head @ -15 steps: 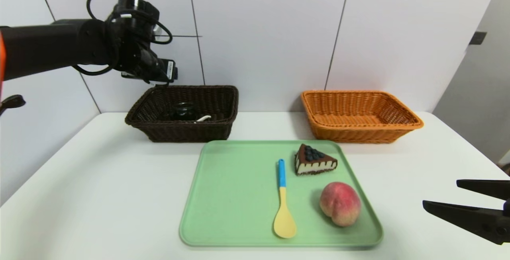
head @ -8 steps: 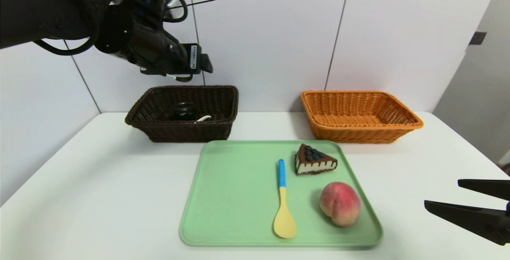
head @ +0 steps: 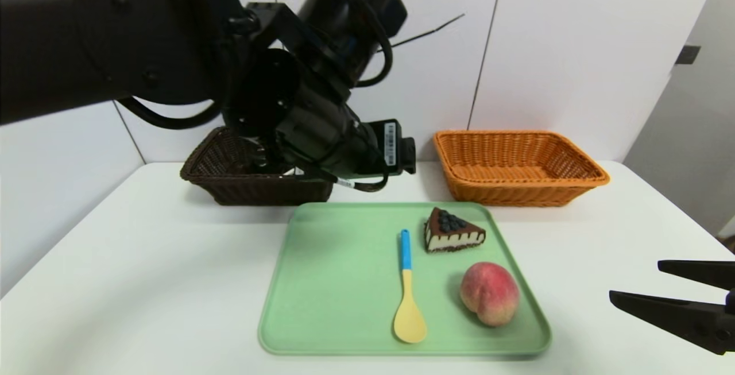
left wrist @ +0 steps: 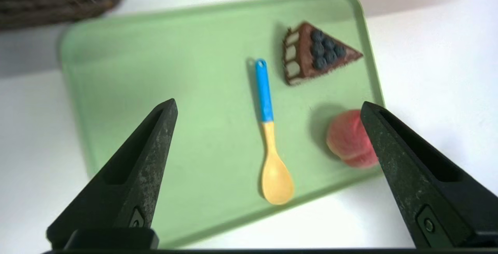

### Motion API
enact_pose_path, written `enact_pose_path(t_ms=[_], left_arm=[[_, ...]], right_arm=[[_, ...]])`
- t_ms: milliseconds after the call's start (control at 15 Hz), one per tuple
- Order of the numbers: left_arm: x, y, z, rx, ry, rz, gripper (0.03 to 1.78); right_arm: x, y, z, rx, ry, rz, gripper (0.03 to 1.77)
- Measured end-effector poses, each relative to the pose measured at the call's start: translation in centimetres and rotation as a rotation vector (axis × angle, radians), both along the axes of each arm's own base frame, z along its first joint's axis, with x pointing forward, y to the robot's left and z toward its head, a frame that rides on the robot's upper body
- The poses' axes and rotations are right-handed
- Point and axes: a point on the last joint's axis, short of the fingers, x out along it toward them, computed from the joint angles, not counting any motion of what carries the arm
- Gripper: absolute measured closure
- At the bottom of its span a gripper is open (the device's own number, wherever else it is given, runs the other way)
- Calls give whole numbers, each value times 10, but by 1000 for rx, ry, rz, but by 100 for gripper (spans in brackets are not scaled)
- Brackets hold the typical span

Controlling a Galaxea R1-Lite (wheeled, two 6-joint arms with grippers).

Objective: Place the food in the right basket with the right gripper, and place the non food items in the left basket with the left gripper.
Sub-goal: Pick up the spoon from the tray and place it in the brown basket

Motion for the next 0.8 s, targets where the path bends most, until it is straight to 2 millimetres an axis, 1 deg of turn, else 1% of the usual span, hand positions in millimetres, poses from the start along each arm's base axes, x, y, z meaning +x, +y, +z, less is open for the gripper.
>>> enact_pose_path(t_ms=[133, 267, 533, 667, 800], left_arm=[[-7, -18, -14, 12, 52, -15, 14], [-9, -32, -28, 43, 82, -37, 14], [-3, -55, -62, 146, 107, -27, 12], [2, -66, -83, 216, 103, 0, 12], [6, -74, -100, 255, 118, 6, 12]], right_arm=[[1, 0, 0, -1, 2, 0, 10], [2, 1, 0, -2, 6, 1, 10], [4, 2, -1, -6, 14, 0, 10], [5, 2, -2, -7, 19, -1, 10], [5, 2, -3, -8, 22, -1, 10]])
